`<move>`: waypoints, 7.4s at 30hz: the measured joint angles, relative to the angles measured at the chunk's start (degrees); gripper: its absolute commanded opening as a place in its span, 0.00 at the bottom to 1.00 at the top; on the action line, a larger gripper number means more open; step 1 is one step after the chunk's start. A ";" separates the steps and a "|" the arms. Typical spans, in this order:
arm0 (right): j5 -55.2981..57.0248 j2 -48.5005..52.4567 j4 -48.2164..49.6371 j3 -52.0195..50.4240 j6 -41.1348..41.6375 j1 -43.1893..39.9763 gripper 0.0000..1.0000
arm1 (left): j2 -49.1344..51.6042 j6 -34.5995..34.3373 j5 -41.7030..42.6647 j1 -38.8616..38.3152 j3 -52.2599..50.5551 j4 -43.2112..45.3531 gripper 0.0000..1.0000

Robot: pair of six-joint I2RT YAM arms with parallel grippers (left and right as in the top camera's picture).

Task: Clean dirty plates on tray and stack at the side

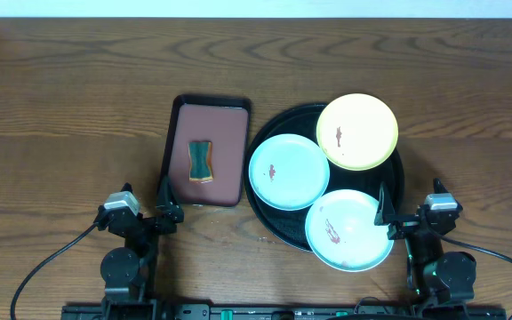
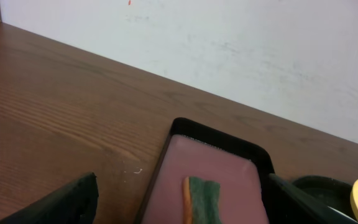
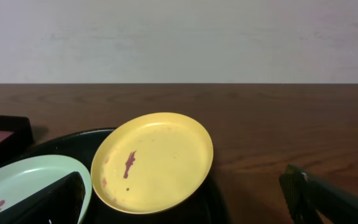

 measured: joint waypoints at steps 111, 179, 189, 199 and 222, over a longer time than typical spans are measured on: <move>0.00 0.00 0.00 0.00 0.02 0.00 0.99 | 0.00 0.00 0.00 0.00 0.00 0.00 0.85; -9.55 11.74 -8.59 25.27 8.28 0.00 0.99 | 10.05 -2.82 7.76 0.00 19.87 -0.87 0.85; -18.91 50.47 -39.87 64.13 7.76 0.00 0.99 | 42.05 -2.08 13.11 0.00 53.81 -33.70 0.85; -24.98 70.27 -45.46 73.13 8.96 0.00 0.93 | 59.25 -1.27 16.31 -0.04 59.74 -43.93 0.84; -24.06 75.71 -49.35 73.18 8.00 11.41 0.76 | 102.42 1.88 -0.68 -12.00 59.74 -22.23 0.20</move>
